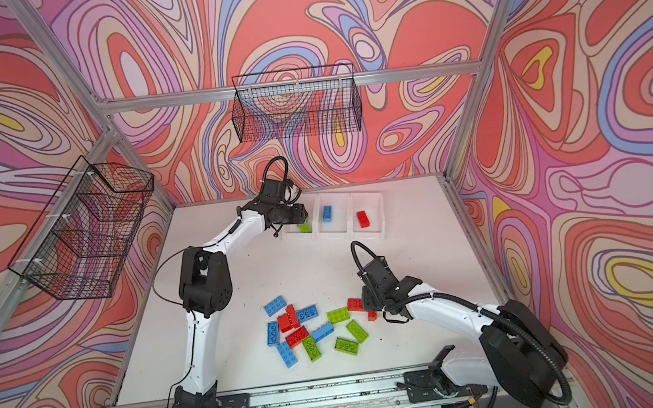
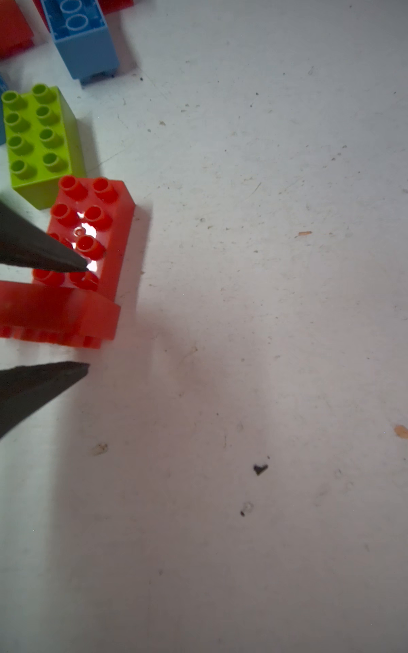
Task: Sort the legos into containers by color
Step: 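Drop the green brick in the green bin while the right grasps red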
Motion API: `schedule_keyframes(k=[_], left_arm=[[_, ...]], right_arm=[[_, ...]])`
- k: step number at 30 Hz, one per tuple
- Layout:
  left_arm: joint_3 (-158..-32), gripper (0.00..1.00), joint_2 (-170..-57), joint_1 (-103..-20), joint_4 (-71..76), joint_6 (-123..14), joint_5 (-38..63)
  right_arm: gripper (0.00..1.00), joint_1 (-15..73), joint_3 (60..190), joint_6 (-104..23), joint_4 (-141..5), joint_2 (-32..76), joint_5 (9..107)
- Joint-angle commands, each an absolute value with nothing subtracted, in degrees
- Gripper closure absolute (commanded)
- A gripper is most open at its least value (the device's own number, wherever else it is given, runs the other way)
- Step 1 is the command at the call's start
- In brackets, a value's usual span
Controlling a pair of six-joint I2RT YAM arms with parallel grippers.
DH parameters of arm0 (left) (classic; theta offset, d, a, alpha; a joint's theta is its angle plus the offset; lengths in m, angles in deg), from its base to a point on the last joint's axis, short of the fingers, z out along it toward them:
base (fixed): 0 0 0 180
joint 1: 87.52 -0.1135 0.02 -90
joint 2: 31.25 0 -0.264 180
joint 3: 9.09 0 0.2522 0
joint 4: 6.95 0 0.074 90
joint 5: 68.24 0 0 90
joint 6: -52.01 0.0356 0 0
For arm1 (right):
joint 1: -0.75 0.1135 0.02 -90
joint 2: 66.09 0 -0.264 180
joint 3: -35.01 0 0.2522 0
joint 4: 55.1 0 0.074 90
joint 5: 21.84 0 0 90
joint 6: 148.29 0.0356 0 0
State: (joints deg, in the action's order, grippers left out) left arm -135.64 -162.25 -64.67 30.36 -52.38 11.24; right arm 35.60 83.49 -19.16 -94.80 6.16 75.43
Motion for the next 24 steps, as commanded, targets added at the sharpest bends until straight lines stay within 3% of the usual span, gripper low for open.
schedule_keyframes(k=[1,13,18,24], left_arm=[[-132.8,0.43,-154.9,-65.0,27.7,-52.6,12.3],[-119.4,0.43,-141.9,-66.4,26.1,-50.2,14.7],[-113.7,0.43,-137.7,-66.6,26.2,-49.9,14.7],[-106.4,0.43,-132.6,-66.6,28.6,-47.8,16.8]], right_arm=[[0.59,36.0,82.2,-17.0,-95.9,5.5,77.2],[0.73,36.1,79.7,-14.1,-92.2,7.8,77.3],[0.87,36.1,80.1,-12.7,-93.3,5.3,78.0],[0.89,35.2,86.3,-13.2,-98.2,-0.4,85.6]])
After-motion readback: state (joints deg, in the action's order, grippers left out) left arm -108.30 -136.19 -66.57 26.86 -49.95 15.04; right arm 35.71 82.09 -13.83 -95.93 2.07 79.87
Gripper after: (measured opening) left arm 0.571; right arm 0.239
